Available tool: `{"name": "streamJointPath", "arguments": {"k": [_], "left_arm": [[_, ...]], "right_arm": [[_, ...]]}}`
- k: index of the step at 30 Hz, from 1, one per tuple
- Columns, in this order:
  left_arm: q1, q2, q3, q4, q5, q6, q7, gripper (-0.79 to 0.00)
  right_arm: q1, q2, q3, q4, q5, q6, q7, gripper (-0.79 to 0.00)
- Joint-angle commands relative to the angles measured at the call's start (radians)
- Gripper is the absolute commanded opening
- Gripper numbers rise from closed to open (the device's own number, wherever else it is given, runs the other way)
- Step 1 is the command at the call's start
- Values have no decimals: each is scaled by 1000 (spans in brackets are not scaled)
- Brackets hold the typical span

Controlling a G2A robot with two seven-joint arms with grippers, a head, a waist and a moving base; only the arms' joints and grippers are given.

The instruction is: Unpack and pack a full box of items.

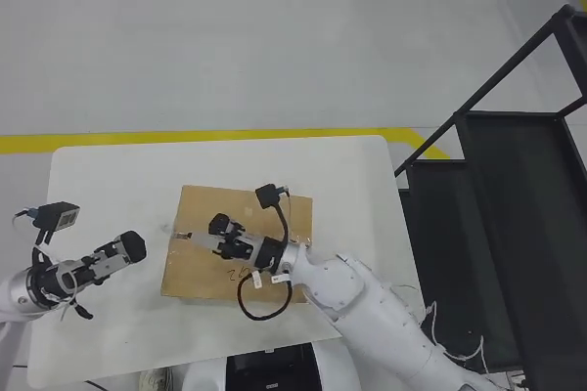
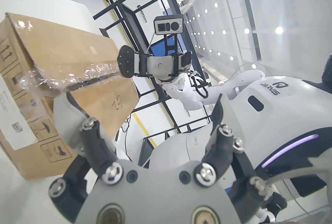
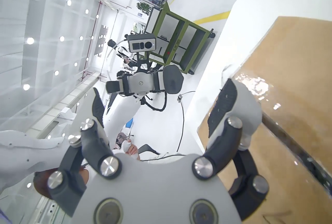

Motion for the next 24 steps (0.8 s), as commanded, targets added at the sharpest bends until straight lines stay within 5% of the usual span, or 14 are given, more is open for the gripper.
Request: {"name": "streamJointPath", "arguments": {"k": [1,11,24], "left_arm": [[-27,-2,34,-4,12,4,-4,0],[-132,-18,147,64,217,45,96,0],[-148,-32,161,56,211,-51,179,0]], "right_arm": [[-97,24,99,-84,2,-41,36,0],[-350,80,375,-250,120,-175,136,0],[-432,102,451,-301,170,-243,151,0]]}}
